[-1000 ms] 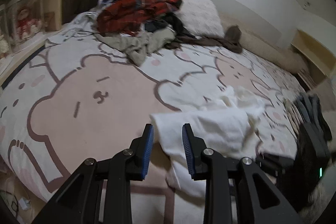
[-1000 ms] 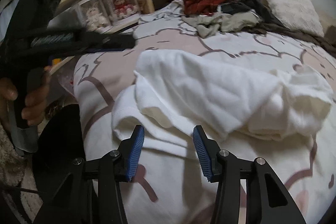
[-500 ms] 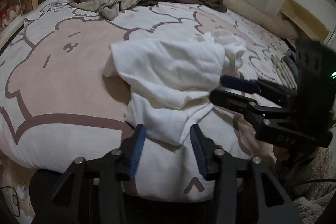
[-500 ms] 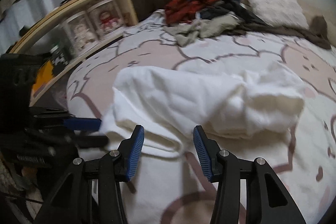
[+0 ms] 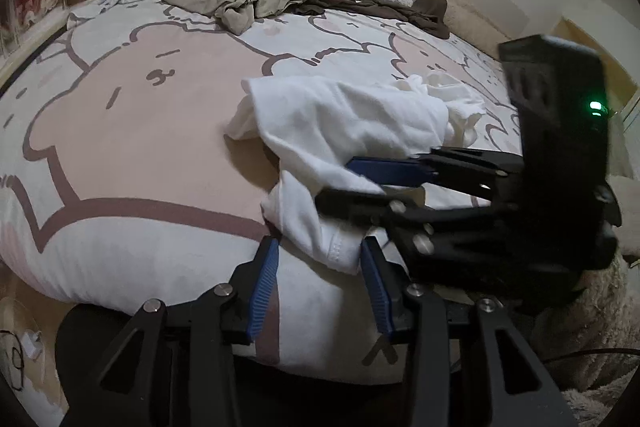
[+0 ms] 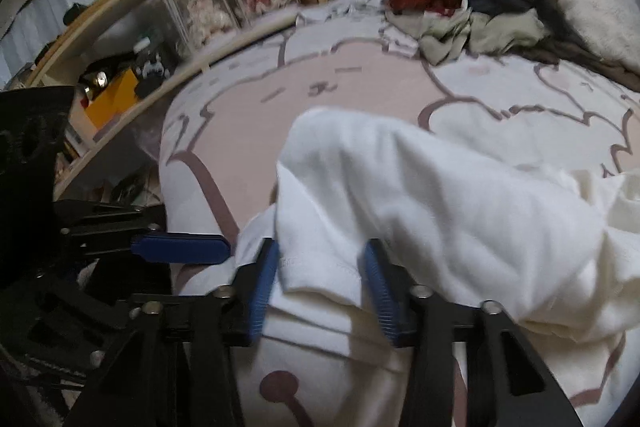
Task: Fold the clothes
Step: 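Grasp the T-shirt edge with the right tool while the left tool holds it, then lift the T-shirt high with the right tool while the left tool regrips its hem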
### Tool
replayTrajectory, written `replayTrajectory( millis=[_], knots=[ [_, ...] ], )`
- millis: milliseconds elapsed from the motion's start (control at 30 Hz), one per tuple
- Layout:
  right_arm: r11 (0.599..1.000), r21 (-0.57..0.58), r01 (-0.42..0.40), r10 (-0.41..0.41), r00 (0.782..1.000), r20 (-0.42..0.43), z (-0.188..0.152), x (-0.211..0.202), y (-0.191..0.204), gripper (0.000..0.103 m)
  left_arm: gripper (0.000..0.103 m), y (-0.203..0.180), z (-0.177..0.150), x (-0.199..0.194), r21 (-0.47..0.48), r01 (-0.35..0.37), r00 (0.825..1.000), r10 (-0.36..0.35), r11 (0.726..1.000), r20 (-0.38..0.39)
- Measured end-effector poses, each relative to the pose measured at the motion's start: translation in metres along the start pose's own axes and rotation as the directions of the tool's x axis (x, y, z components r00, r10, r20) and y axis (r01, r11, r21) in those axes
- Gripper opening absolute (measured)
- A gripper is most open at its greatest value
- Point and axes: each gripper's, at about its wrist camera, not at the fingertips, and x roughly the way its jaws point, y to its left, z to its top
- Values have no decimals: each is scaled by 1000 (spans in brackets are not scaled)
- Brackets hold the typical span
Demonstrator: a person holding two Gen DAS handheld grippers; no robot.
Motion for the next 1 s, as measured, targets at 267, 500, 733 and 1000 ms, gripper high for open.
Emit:
replayTrajectory(
  millis=[267,500,733,1000],
  knots=[
    [989,132,67,-87,984,154,12,-63,-25,7,43,-8,6,-5,15,29,999,-30,999,22],
    [974,173,144,-202,902,381,53,-195,-51,7,58,-31,21,-30,56,129,983,-135,990,121],
    [952,102,287,-301,827,475,87,-284,-36,7,63,-68,54,-74,139,285,913,-313,948,262],
    [862,218,459,-497,674,547,112,-359,-44,7,70,-86,71,-115,185,311,878,-356,932,320]
  ],
)
